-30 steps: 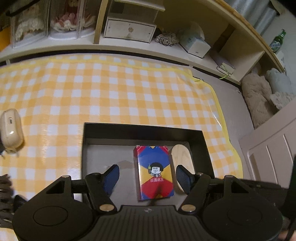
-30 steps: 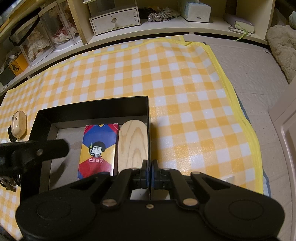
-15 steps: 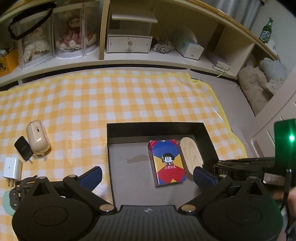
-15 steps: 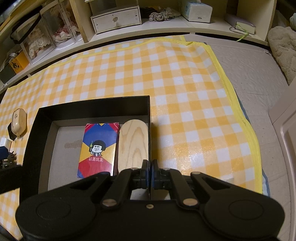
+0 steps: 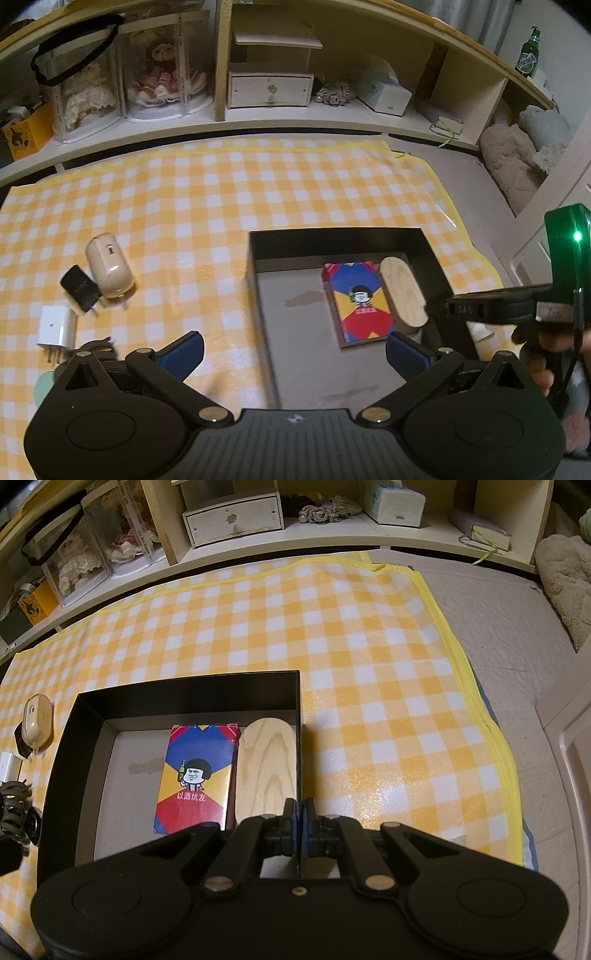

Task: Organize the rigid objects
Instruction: 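Move the left tool down over the brown hair claw clip, then close the left tool on the hair claw clip and lift it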

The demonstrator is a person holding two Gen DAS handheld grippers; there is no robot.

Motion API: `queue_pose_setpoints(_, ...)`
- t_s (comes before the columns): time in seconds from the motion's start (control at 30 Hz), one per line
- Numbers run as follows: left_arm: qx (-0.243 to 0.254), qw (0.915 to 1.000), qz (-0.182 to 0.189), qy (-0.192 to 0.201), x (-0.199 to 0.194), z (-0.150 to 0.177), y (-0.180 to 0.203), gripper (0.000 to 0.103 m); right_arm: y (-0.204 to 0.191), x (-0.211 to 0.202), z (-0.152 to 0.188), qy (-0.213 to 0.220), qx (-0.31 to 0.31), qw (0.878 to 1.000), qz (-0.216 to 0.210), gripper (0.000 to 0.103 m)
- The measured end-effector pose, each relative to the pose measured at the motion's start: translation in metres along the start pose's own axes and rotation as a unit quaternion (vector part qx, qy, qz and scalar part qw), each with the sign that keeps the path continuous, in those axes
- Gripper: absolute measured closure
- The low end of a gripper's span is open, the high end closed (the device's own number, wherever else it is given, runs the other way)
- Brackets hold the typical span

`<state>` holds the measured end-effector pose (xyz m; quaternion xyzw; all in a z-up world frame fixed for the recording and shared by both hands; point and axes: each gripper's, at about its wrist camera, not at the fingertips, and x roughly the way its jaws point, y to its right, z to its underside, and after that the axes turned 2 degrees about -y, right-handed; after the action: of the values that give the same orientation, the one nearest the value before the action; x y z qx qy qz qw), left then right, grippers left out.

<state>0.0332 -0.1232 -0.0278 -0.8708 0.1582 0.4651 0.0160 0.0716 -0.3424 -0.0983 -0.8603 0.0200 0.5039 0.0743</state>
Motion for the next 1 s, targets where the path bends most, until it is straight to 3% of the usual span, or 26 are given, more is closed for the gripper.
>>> queue_pose_setpoints(0.17, 0.002, 1.0, -0.007, 0.002, -0.009, 0.005, -0.025, 0.0, 0.0, 0.0, 0.0, 0.0, 0.0, 1.0, 0.0, 0.099)
queue_pose_setpoints(0.3, 0.004, 0.9993, -0.035, 0.012, -0.018, 0.005, -0.05, 0.0, -0.001, 0.0, 0.001, -0.001, 0.001, 1.0, -0.001, 0.099)
queue_pose_setpoints(0.53, -0.068, 0.9948, -0.075, -0.009, -0.023, 0.007, -0.116, 0.0, -0.001, 0.0, 0.004, -0.007, -0.002, 1.0, 0.0, 0.1)
queue_pose_setpoints(0.67, -0.121, 0.9892, -0.076, -0.033, -0.019, 0.009, -0.15, 0.002, 0.0, 0.0, 0.003, -0.008, -0.003, 1.0, 0.001, 0.1)
queue_pose_setpoints(0.83, -0.165, 0.9828, -0.058, -0.058, -0.007, 0.016, -0.173, 0.02, 0.001, 0.0, 0.003, -0.01, -0.004, 1.0, 0.002, 0.1)
queue_pose_setpoints(1.0, -0.192, 0.9768, -0.061, -0.074, 0.009, 0.02, -0.183, 0.03, 0.001, 0.001, 0.003, -0.01, -0.004, 1.0, 0.001, 0.1)
